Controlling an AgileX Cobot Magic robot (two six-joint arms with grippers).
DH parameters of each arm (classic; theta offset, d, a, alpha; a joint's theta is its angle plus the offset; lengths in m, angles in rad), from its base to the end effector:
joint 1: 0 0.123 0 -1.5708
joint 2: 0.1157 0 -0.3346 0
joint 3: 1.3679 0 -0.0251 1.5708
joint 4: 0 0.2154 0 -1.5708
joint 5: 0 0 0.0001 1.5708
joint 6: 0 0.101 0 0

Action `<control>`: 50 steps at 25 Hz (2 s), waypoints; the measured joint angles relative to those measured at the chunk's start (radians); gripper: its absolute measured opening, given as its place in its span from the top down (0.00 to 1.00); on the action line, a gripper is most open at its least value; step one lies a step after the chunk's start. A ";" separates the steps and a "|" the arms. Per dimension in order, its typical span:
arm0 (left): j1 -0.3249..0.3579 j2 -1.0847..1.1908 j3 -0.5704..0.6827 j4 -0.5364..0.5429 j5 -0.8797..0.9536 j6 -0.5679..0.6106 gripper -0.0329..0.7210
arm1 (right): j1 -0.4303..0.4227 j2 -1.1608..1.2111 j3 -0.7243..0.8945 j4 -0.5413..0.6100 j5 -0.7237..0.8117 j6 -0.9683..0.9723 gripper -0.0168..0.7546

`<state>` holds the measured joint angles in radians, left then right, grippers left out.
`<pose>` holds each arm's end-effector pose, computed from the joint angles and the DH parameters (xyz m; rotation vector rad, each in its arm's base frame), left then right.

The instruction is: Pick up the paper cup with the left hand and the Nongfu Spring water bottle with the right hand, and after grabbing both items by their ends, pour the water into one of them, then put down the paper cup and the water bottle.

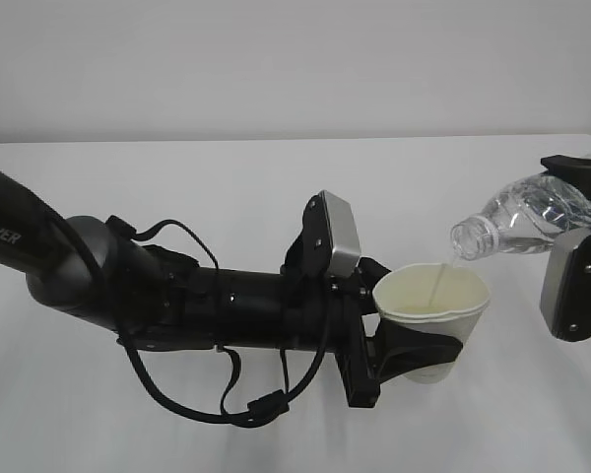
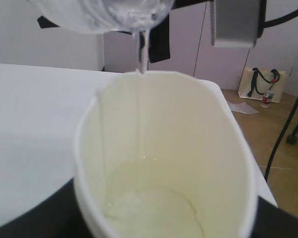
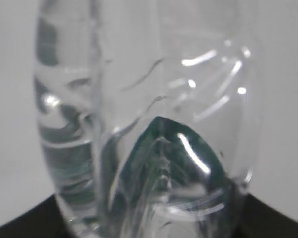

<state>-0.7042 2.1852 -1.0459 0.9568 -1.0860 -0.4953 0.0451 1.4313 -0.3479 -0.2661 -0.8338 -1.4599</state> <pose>0.2727 -0.3274 0.1822 1.2436 1.4007 -1.1516 0.2265 0.0299 0.2725 -1.4816 1.1167 -0.9775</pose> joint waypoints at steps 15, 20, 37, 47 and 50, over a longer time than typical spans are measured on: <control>0.000 0.000 0.000 0.000 0.000 0.000 0.40 | 0.000 0.000 0.000 0.000 -0.002 -0.001 0.47; 0.000 0.000 0.000 0.000 0.000 0.000 0.40 | 0.000 0.000 0.000 0.000 -0.006 -0.002 0.47; 0.000 0.000 0.000 0.000 0.000 0.000 0.40 | 0.000 0.000 0.000 0.000 -0.008 -0.003 0.47; 0.000 0.000 0.000 0.000 0.000 0.000 0.40 | 0.000 0.000 0.000 0.000 -0.008 -0.005 0.47; 0.000 0.000 0.000 0.000 0.000 0.000 0.40 | 0.000 0.000 0.000 0.000 -0.008 -0.010 0.47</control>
<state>-0.7042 2.1852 -1.0459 0.9568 -1.0860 -0.4953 0.0451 1.4313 -0.3479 -0.2661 -0.8419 -1.4696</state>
